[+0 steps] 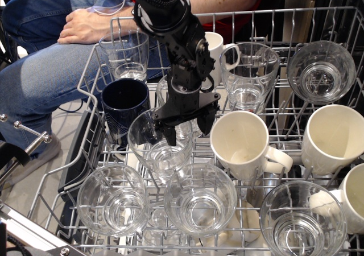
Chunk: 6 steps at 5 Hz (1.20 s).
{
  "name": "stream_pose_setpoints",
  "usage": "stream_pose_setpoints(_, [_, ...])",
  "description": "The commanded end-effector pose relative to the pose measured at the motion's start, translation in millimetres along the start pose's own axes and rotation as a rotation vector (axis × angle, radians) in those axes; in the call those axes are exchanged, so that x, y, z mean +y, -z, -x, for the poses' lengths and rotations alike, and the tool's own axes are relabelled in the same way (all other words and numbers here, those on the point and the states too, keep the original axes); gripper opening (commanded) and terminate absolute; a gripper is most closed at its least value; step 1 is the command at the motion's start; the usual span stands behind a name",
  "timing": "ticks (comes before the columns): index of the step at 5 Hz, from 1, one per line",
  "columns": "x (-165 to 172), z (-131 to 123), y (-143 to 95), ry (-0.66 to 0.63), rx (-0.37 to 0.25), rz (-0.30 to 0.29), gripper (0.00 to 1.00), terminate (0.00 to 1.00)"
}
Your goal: Pick up glass cup
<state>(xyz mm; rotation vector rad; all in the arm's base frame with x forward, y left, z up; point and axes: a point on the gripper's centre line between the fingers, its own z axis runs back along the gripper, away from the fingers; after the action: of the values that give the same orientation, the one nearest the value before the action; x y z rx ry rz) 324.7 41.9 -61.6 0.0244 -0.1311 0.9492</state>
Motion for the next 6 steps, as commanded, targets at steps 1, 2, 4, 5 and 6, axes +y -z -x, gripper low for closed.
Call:
stream_pose_setpoints(1, [-2, 0, -9, -0.030, -0.023, 0.041, 0.00, 0.00])
stream_pose_setpoints(2, [-4, -2, -13, -0.031, -0.019, 0.038, 0.00, 0.00])
stream_pose_setpoints(4, [-9, -9, -32, -0.016, 0.004, 0.024, 0.00, 0.00])
stream_pose_setpoints(5, [-9, -12, -56, -0.008, 0.018, 0.022, 0.00, 0.00])
stream_pose_setpoints(6, [-4, -11, -96, 0.063, 0.002, 0.022, 0.00, 0.00])
